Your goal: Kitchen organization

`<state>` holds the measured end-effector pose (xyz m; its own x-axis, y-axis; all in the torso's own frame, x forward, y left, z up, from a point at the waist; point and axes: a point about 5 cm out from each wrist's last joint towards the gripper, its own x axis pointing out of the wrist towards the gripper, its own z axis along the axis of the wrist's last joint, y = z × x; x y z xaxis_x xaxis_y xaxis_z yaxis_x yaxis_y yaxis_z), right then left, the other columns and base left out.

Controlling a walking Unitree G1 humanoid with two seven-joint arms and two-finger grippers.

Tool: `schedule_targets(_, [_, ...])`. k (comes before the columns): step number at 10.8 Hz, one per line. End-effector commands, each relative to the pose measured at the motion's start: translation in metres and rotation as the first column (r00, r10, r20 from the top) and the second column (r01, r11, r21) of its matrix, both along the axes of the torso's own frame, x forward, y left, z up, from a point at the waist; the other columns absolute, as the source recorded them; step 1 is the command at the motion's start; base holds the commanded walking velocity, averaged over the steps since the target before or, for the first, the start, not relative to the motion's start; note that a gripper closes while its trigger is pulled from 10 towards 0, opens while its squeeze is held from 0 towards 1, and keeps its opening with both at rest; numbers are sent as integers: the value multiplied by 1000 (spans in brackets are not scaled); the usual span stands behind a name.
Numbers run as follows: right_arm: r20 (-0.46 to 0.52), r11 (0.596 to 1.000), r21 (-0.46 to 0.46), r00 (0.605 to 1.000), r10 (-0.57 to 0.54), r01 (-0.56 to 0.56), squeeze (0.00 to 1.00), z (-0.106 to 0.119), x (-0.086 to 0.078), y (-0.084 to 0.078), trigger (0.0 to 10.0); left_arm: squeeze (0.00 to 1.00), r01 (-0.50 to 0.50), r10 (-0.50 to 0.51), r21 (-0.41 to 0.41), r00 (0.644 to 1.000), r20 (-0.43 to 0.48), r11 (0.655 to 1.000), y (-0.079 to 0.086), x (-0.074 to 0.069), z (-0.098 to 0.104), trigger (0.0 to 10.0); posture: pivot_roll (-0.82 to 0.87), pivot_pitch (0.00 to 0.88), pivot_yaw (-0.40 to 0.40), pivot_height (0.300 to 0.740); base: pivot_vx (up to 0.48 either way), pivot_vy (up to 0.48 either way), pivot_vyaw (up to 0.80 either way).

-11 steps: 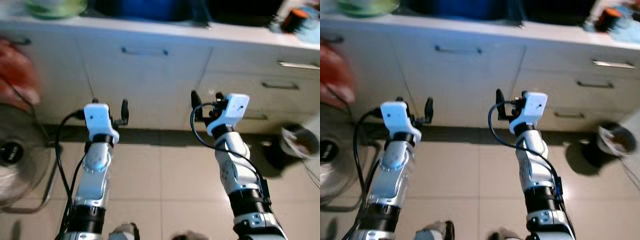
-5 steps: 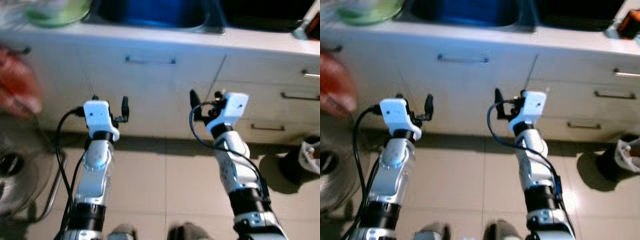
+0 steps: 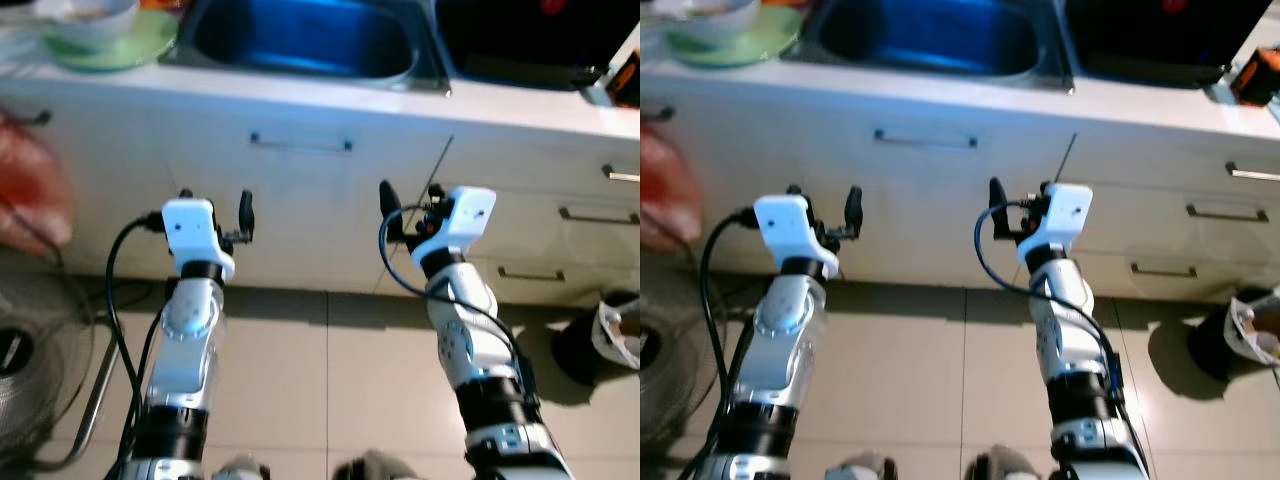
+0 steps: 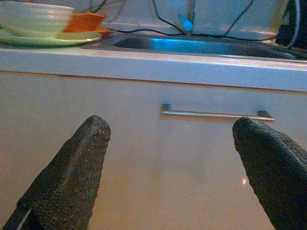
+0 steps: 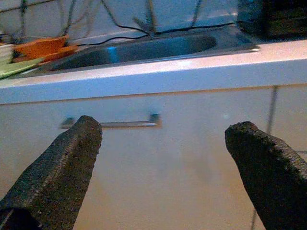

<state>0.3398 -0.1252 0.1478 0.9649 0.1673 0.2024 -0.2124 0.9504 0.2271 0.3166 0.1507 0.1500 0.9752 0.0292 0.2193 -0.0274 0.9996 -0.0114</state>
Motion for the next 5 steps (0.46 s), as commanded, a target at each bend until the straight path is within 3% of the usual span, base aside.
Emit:
schedule_targets(1, [-2,999,1,999,-36,36,0,0,0,-12,10000,0,35,-35,-8,999,16,999,-10,0,5,10000,75,144,-60,740,368,0,0])
schedule_targets(4, [-1,999,-8,999,-33,33,0,-1,-1,-11,10000,0,33,-33,-8,999,26,999,-9,1,7,10000,79,140,-59,740,371,0,0])
schedule_targets(5, [5,999,-27,1000,-24,24,0,-1,0,-10,10000,0,32,-32,-8,999,27,999,-8,1,8,10000,79,139,-59,740,368,0,638])
